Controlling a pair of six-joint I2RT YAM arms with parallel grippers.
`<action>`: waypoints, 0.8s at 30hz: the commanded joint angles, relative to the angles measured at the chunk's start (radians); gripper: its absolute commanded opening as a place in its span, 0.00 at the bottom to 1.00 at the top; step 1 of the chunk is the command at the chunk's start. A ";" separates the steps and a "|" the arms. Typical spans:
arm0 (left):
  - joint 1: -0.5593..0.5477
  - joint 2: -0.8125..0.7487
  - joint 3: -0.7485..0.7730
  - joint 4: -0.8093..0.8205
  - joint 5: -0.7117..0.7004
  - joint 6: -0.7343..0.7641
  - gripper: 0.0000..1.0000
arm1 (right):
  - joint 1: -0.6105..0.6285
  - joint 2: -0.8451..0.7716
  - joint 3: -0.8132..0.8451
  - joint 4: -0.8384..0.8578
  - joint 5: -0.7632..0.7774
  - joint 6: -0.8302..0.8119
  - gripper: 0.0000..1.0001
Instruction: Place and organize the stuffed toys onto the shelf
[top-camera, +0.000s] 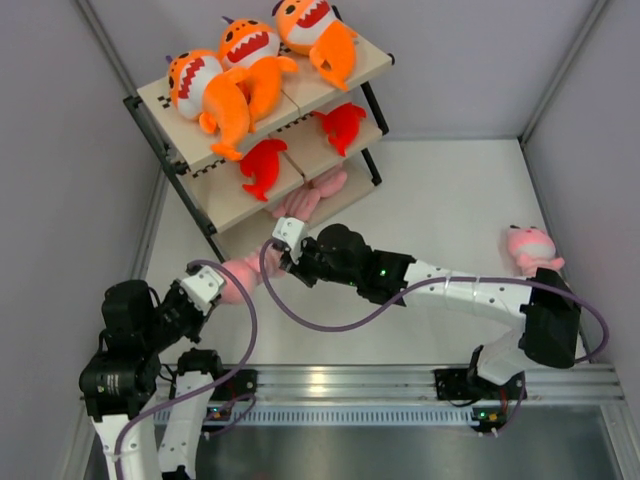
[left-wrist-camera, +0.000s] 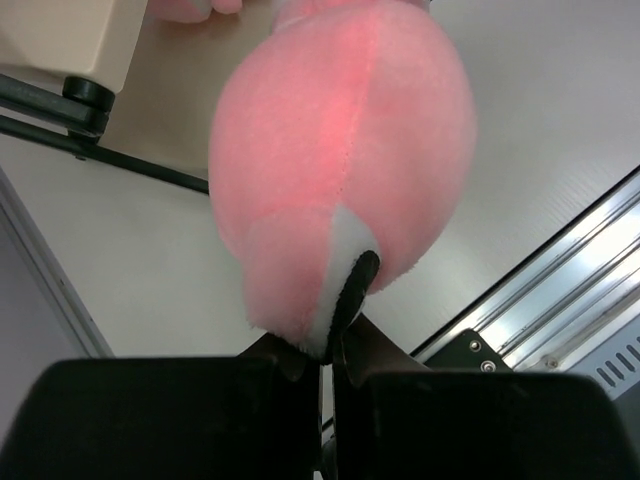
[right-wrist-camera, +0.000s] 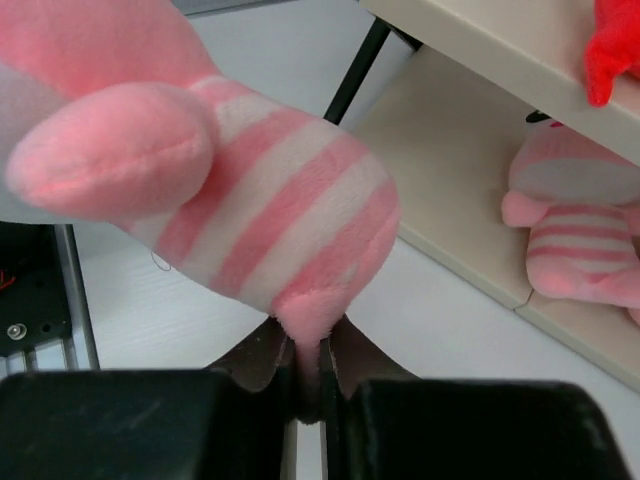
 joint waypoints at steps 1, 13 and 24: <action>-0.001 0.016 0.021 0.018 -0.044 -0.022 0.00 | 0.012 -0.003 0.067 0.019 0.016 0.083 0.00; 0.000 0.008 -0.019 0.125 -0.455 -0.090 0.99 | -0.203 -0.152 -0.303 0.099 -0.304 0.597 0.00; 0.000 0.013 -0.046 0.156 -0.530 -0.113 0.99 | -0.284 0.071 -0.475 0.526 -0.434 1.130 0.00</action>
